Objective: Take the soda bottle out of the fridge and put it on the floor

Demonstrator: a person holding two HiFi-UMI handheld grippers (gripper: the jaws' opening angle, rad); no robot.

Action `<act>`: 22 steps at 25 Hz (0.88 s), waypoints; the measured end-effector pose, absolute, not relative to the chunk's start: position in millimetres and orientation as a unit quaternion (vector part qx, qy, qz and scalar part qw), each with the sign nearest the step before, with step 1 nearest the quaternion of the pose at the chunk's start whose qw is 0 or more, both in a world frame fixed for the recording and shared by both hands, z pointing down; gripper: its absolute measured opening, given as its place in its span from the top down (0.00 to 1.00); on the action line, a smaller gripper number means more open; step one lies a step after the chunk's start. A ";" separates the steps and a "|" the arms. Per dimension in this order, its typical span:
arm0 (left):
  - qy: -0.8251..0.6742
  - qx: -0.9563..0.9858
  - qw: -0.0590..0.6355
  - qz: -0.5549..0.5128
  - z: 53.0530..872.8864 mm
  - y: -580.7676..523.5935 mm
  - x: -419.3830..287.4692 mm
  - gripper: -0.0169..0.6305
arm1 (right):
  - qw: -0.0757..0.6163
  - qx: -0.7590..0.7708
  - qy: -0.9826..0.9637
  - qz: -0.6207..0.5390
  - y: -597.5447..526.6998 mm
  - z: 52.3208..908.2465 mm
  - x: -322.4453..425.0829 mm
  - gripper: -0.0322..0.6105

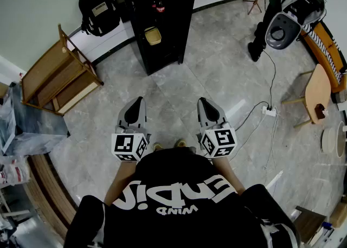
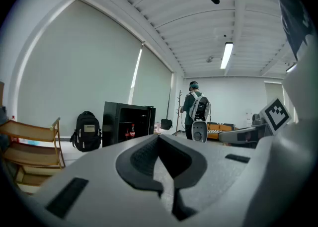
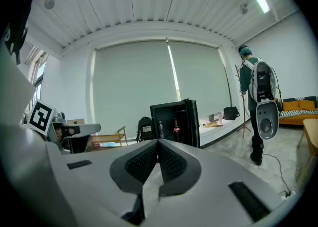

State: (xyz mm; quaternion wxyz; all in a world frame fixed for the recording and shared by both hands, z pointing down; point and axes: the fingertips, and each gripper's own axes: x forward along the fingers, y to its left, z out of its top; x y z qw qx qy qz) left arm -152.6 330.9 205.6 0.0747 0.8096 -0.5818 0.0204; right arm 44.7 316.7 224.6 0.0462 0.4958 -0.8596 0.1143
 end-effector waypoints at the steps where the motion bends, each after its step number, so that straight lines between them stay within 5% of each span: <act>1: -0.581 0.810 0.074 0.021 205.8 330.6 -152.0 0.96 | 0.046 0.495 -0.860 0.114 316.3 224.5 44.7 0.91; 22: -0.538 0.839 0.074 0.036 223.0 308.3 -174.1 0.96 | 0.049 0.541 -0.831 0.117 316.5 246.9 27.4 0.91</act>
